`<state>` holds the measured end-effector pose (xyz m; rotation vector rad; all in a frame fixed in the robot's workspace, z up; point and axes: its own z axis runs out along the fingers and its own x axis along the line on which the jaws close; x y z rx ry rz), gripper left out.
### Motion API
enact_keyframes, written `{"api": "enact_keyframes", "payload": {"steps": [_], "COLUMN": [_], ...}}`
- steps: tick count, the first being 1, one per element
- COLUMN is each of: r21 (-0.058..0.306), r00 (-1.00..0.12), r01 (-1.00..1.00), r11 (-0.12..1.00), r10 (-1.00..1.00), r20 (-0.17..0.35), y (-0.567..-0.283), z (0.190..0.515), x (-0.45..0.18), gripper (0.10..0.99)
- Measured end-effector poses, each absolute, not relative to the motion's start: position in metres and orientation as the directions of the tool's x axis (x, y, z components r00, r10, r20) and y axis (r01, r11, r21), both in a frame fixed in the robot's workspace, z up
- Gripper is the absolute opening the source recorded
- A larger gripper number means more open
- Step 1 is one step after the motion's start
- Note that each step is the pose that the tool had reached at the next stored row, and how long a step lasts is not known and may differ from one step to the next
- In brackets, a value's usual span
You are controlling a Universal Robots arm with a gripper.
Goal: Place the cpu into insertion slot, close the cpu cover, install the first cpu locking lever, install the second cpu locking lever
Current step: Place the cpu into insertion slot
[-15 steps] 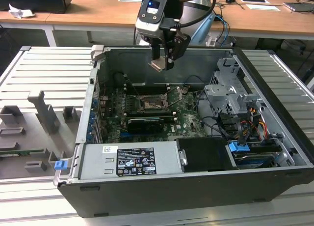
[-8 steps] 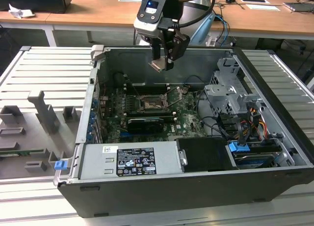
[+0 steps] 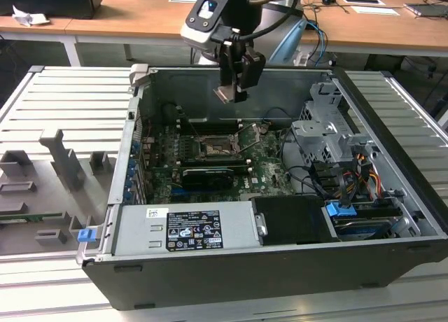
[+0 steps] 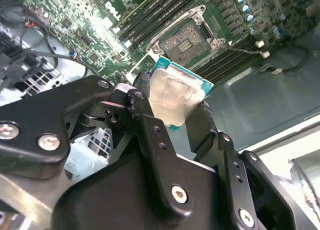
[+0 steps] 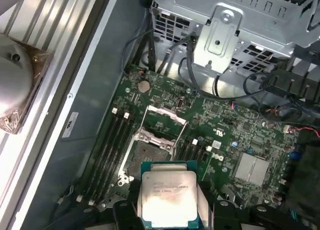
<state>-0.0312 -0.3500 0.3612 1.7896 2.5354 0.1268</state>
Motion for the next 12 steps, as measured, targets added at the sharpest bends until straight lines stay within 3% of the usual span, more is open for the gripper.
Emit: {"api": "enact_keyframes", "payload": {"steps": [8, 12], "r21": [0.087, 0.087], "r00": [-0.185, -0.162], "r01": [0.979, 0.983], "r11": [0.183, 0.16], "r10": [0.983, 0.987], "r20": [0.018, 0.018], "y": [-0.35, -0.35], "z": [0.3596, 0.3583], "x": [-0.0312, -0.0312], "gripper": [0.529, 0.529]}}
